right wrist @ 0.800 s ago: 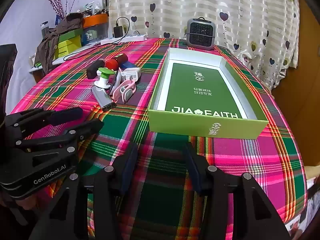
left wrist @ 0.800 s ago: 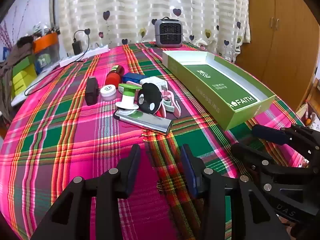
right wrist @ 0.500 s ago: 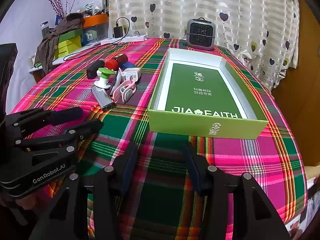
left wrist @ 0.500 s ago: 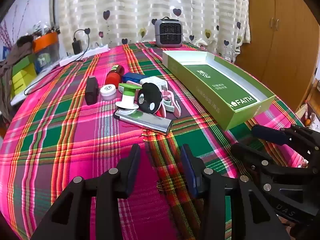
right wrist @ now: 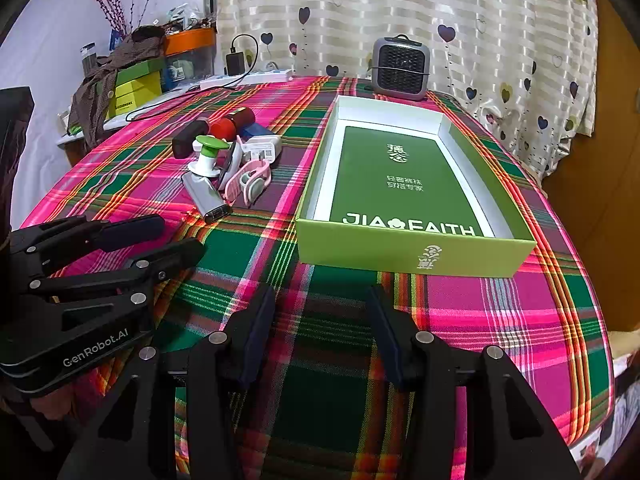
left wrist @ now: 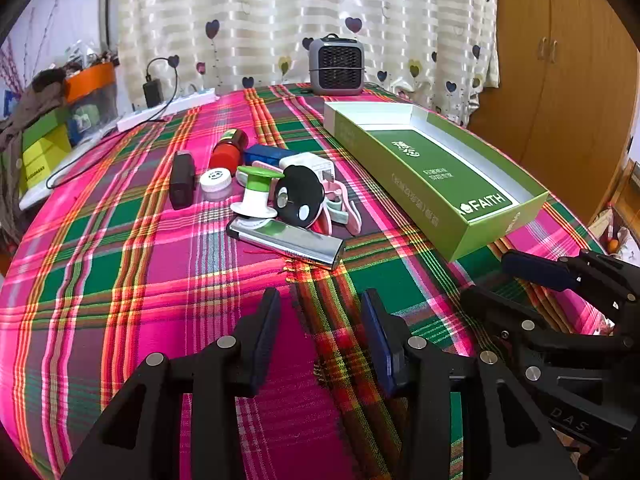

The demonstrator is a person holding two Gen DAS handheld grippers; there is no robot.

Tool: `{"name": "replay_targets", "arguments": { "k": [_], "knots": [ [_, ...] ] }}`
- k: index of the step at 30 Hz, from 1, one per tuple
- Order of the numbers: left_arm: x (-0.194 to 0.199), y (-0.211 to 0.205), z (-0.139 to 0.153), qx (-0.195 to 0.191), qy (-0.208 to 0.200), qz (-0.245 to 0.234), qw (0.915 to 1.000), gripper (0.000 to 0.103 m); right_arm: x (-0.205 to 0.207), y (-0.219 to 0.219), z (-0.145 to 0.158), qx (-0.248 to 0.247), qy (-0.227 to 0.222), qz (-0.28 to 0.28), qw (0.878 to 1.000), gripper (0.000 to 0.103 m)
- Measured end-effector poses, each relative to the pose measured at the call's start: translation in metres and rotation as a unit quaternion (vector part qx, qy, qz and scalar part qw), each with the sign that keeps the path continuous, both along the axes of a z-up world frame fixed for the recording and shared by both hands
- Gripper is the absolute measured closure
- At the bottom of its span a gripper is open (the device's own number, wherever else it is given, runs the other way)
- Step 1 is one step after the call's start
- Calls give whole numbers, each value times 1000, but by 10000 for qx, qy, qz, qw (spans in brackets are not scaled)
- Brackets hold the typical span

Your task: Organize rigid objects

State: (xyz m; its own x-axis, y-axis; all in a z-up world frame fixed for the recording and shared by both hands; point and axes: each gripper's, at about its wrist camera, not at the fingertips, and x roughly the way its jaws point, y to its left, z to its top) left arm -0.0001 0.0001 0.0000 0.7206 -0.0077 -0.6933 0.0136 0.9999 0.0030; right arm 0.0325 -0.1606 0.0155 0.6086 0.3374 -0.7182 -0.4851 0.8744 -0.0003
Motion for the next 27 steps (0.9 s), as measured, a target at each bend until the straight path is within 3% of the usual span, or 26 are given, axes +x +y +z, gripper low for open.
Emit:
{"name": "replay_targets", "arguments": {
  "k": [27],
  "knots": [
    [0, 0, 0, -21, -5, -2, 10000, 57, 0, 1, 0, 6, -7, -1, 10000, 54]
  ]
}}
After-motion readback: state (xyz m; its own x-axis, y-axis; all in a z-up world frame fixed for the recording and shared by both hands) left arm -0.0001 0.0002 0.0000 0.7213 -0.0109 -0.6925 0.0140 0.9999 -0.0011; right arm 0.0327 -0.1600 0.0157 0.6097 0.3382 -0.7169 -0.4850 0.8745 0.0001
